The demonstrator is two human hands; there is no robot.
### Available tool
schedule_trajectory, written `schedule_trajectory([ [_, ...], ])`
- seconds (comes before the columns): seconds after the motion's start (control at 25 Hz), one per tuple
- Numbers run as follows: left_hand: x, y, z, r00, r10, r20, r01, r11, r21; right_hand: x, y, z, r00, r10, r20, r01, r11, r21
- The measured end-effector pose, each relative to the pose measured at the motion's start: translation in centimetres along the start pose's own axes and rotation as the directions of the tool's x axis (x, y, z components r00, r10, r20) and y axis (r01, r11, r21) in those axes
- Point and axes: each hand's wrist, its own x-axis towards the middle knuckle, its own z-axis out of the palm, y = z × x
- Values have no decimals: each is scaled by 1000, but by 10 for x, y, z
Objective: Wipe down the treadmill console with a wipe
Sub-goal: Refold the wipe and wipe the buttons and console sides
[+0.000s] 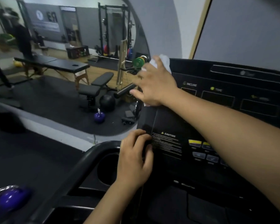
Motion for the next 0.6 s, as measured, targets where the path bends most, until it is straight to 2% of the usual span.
schedule_trajectory([
  [0.08,-6,-8,-7,1000,-24,-6,24,1000,-11,-2,-23,4,981,-191,14,192,981,-19],
  [0.2,-11,-17,-14,994,-94,-50,93,996,-17,-32,-69,15,921,-382,74,382,924,20],
  [0.32,-19,-17,-11,956,-284,-70,274,953,-126,-72,-105,22,855,-507,111,500,862,81],
  [0.44,-25,-9,2,875,-485,-9,469,850,-238,-92,-92,28,889,-458,12,453,883,123],
  [0.6,-24,-3,15,889,-444,114,457,878,-144,-83,-18,27,974,-227,16,227,973,30],
])
